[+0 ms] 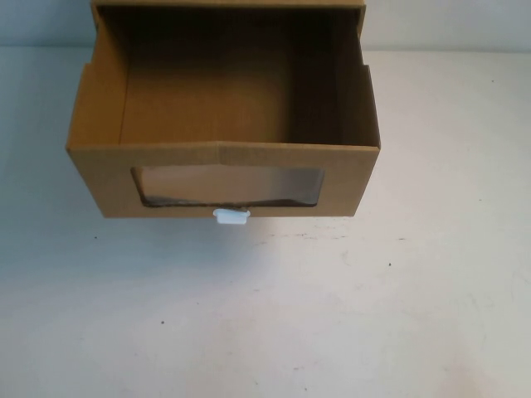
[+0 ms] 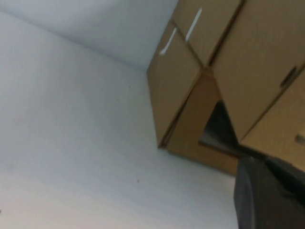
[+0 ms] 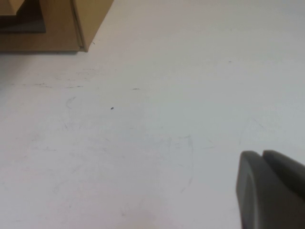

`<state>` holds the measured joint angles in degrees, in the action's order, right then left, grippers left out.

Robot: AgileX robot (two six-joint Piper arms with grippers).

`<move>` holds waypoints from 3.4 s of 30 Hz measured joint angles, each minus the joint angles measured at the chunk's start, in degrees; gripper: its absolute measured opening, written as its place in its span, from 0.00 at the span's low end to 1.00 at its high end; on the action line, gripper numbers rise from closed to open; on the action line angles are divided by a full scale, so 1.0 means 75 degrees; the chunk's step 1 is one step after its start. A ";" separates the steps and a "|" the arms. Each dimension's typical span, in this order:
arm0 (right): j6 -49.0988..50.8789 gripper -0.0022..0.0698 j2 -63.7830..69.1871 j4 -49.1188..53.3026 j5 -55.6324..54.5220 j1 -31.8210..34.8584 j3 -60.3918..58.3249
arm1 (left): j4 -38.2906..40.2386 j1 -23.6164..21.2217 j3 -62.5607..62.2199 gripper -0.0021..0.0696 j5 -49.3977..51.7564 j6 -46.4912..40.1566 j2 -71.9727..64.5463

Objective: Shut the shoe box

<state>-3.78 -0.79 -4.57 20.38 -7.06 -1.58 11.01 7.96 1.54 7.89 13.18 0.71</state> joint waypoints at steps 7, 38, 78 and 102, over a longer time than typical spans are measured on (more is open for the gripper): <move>0.0000 0.01 0.0000 0.0000 0.0000 0.0000 0.0000 | 0.0073 0.0000 -0.0560 0.03 0.0060 0.0074 -0.0132; 0.0000 0.01 0.0000 0.0000 0.0000 0.0000 0.0000 | 0.3039 0.0000 -1.3886 0.03 0.5463 -0.6178 -1.2705; -0.1929 0.01 0.4990 -0.4221 0.4629 0.0000 0.5703 | 0.3428 0.0000 -1.4307 0.03 0.5280 -0.6736 -1.3892; -0.1014 0.01 1.0757 -0.2313 0.0942 -0.5286 0.9507 | 0.3607 0.0000 -1.4307 0.03 0.5309 -0.6736 -1.3897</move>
<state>-11.38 79.89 -21.92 27.45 -46.71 69.73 38.06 7.96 -105.76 47.71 -37.34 -103.51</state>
